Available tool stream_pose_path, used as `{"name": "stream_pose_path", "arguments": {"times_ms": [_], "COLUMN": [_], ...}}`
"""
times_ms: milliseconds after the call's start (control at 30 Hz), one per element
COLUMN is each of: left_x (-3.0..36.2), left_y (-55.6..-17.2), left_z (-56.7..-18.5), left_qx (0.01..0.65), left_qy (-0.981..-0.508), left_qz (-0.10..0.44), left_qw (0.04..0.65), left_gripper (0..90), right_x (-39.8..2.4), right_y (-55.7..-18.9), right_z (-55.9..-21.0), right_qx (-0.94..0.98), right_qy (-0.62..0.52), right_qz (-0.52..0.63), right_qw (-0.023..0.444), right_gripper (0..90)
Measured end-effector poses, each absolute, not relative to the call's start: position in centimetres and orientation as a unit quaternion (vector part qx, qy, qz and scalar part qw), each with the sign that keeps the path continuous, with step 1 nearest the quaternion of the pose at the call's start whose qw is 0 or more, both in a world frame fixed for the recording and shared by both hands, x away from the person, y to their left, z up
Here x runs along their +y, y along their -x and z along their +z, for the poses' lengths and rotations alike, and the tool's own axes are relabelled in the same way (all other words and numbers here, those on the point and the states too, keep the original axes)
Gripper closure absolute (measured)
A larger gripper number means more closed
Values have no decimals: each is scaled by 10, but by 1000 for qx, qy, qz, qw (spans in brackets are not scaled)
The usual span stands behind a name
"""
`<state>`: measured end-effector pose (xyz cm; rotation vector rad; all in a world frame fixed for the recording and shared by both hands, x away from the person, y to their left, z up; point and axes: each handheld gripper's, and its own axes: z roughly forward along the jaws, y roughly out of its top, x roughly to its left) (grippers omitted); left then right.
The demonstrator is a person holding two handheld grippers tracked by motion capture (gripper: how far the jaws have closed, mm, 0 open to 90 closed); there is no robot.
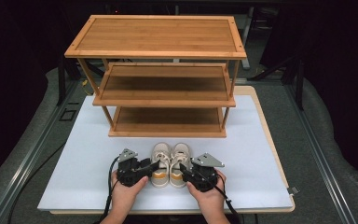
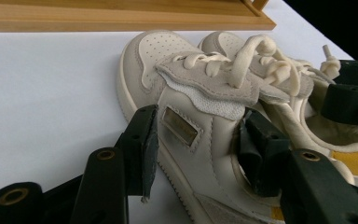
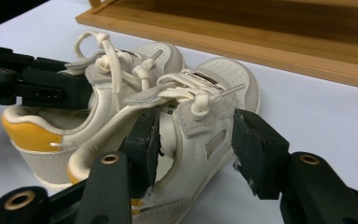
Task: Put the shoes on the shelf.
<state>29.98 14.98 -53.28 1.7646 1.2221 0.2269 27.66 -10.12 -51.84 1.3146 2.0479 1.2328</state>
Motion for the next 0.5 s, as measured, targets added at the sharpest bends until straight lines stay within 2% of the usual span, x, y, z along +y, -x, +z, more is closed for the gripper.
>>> {"name": "stream_pose_path", "arguments": {"times_ms": [500], "left_x": [148], "left_y": [-300], "left_z": [-535], "left_qx": [499], "left_qy": [-718], "left_qz": [96], "left_qw": [475], "left_gripper": [528], "right_x": [-98], "right_y": [-284], "right_z": [-529], "right_qx": [724], "right_qy": [-503], "right_qz": [438], "right_qw": [175], "right_gripper": [535]}}
